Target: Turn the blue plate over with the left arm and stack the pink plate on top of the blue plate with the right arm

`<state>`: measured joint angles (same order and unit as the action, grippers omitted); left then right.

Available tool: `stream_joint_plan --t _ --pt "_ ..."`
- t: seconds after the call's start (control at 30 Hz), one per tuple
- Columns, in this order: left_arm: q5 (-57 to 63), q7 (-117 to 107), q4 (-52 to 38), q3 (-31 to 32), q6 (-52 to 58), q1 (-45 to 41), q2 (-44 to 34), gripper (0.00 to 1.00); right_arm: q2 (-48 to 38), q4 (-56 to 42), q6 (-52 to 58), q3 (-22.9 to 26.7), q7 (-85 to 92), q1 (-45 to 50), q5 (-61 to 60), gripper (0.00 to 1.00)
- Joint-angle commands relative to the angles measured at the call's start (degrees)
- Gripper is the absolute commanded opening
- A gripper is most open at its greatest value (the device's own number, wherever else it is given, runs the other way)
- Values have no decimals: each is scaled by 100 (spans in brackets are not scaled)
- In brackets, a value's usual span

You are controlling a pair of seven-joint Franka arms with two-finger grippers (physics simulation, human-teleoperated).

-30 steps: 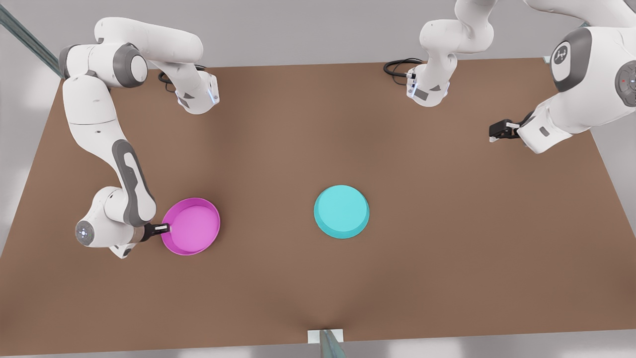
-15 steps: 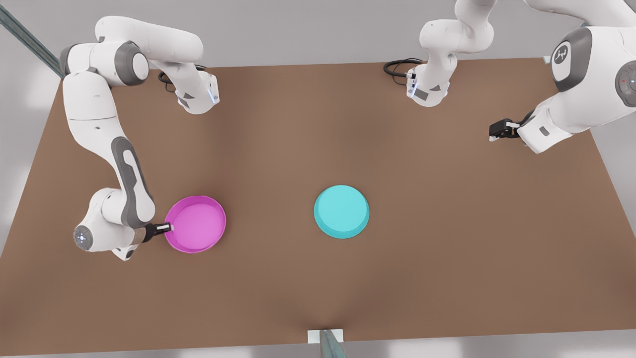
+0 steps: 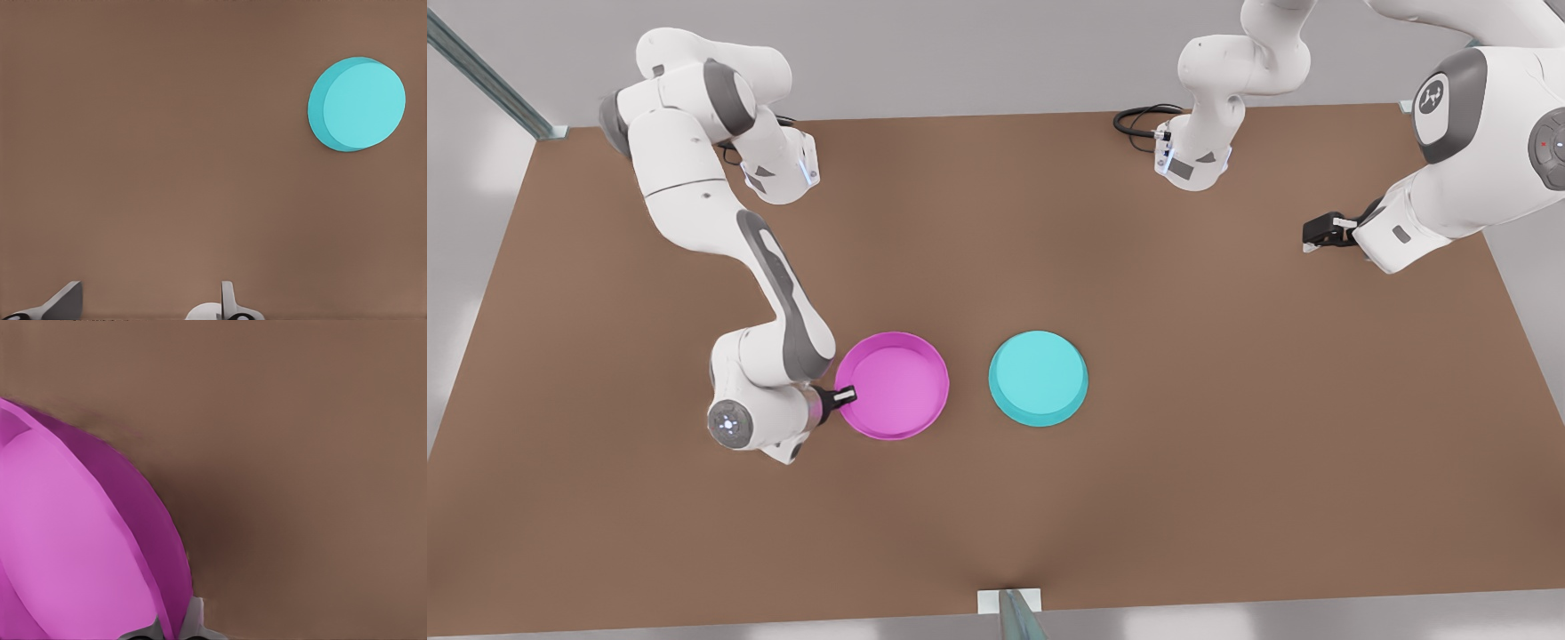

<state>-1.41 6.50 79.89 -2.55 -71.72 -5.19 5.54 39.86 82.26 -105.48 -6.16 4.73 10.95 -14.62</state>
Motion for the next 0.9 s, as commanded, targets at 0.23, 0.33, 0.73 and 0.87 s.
stream_joint_plan --t 0.23,0.33,0.73,0.87 --pt "0 0 0 0 0 0 0 100 259 1 -798 1 -754 1093 -551 21" --pt "0 0 0 0 0 0 0 100 391 -79 -886 1 -745 1216 -718 21" --pt "0 0 9 -9 -9 0 0 100 945 -624 -1212 1 -974 1708 -1140 21" --pt "0 0 9 -97 -9 0 0 100 1287 -1054 -1335 1 -1255 1884 -1149 21"
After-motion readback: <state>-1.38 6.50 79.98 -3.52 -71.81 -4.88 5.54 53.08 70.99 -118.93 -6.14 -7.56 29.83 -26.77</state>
